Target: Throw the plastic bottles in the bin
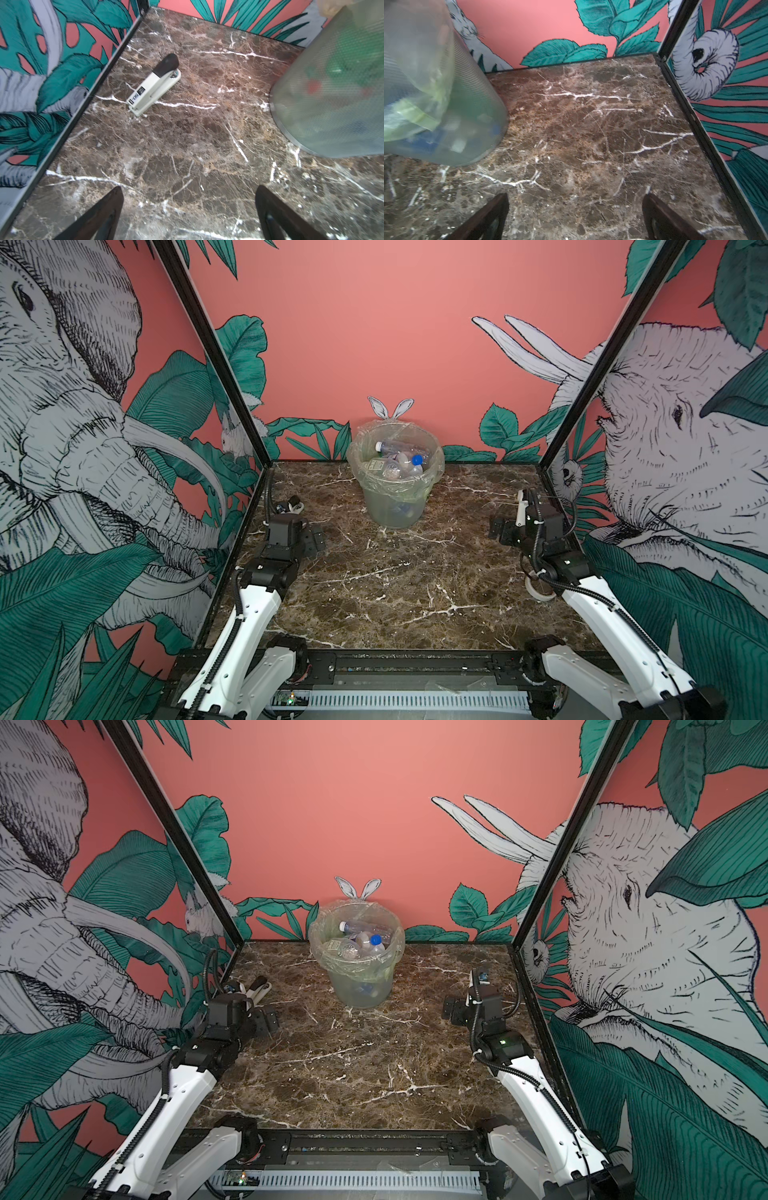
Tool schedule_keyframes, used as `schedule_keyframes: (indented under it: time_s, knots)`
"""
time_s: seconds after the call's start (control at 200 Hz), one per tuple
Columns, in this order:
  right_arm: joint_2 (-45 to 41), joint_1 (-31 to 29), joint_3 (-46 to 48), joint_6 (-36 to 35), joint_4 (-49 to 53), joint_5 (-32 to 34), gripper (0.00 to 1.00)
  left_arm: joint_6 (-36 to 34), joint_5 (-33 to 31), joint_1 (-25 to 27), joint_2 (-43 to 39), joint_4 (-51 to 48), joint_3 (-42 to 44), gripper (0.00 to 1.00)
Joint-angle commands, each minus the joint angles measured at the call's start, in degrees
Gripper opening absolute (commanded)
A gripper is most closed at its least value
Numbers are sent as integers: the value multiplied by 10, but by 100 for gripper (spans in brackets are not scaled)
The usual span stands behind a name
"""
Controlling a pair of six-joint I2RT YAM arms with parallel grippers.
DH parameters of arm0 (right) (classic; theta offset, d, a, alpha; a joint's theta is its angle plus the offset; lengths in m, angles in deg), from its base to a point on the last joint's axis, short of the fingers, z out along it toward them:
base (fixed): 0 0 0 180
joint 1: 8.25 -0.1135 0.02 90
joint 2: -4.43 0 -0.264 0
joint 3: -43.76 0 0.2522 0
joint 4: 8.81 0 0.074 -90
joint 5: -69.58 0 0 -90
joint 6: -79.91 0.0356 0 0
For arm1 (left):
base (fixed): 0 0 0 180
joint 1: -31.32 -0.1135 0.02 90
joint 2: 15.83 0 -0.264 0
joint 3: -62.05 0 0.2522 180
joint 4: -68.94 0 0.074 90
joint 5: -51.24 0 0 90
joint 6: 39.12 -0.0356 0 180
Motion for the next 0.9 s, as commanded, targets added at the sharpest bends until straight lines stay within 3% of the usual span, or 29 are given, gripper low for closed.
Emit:
schedule_keyframes:
  time_s: [0.0,0.2,0.445,0.57,0.68,0.825,0.895]
  knots:
    - [-13,12,33,-23,-55,38,100,-47,-59,-3,0,71,33,99]
    - [-2,34,78,-9,-108,82,100,-94,-112,-3,23,223,113,99]
    - [16,61,196,-32,-303,103,100,-121,-162,-3,83,413,195,100]
    - [44,72,212,-23,-338,131,100,-153,-186,-3,119,535,240,100]
    - [74,82,212,-37,-368,142,100,-192,-176,-4,174,580,237,100]
    - [116,85,261,-69,-518,145,100,-203,-155,-4,229,601,218,99]
    - [135,85,272,-66,-543,158,100,-208,-157,-4,242,633,219,99]
